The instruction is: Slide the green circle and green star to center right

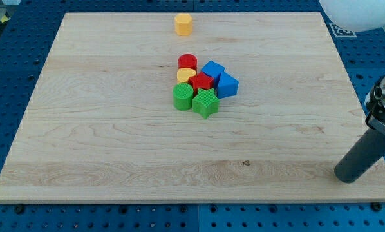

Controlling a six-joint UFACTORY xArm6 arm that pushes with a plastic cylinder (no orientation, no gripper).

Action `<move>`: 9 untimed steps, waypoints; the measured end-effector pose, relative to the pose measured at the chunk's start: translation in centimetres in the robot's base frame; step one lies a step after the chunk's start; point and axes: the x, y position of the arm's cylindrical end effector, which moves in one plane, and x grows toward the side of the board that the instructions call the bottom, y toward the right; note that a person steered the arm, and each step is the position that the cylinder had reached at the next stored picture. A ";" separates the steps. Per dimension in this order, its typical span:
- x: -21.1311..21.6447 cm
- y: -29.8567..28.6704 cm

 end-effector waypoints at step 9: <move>-4.5 -17.9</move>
